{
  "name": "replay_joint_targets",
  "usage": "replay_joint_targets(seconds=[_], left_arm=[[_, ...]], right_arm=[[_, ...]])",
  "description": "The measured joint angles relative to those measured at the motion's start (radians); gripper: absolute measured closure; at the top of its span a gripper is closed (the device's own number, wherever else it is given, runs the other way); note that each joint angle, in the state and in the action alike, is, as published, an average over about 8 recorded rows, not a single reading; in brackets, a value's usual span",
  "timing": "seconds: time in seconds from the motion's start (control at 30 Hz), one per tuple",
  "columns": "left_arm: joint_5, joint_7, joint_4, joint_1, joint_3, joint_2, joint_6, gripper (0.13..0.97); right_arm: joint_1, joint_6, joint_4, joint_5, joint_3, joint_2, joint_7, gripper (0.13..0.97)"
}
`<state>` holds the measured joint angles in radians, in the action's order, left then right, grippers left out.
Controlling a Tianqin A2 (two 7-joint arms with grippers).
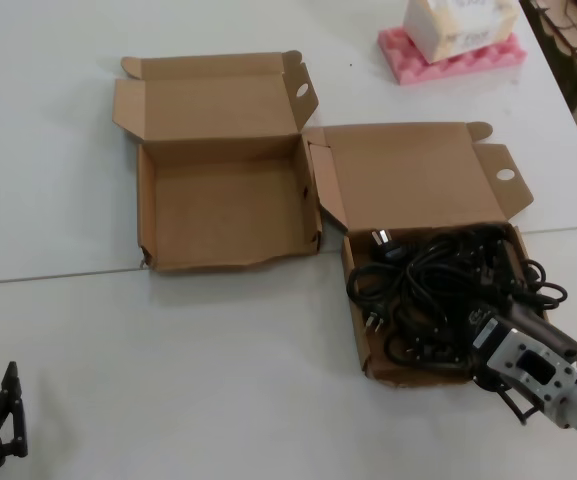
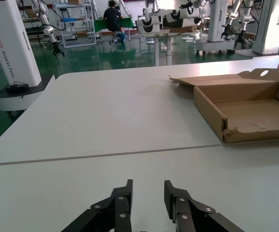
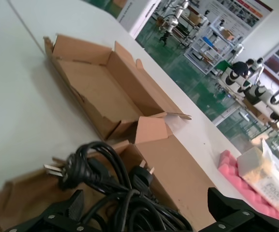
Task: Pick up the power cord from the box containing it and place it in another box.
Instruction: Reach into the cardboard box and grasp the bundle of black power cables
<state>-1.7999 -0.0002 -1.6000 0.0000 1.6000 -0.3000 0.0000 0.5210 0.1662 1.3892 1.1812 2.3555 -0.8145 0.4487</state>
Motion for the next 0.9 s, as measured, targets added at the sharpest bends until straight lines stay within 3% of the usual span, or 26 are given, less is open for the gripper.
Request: replay_joint_targets(seconds=[0.23,0.53,0.9], left_arm=[[0.000,0.000,0.000,0.000,0.000,0.000,0.000,0.820],[0.000,0.000,0.000,0.000,0.000,0.000,0.000,0.910],[0.000,0.000,0.000,0.000,0.000,0.000,0.000,0.934]], right_arm=[[0.047,0.047,-0.057,-0.026,0.081,-0.006,0.000,0.228],[0.038,0.077,-0.066,-0.010,0.096,-0.021,0.000,0.371],[0.017,0.099,-0.050,0.002,0.095,-0.032,0.000,0.619]])
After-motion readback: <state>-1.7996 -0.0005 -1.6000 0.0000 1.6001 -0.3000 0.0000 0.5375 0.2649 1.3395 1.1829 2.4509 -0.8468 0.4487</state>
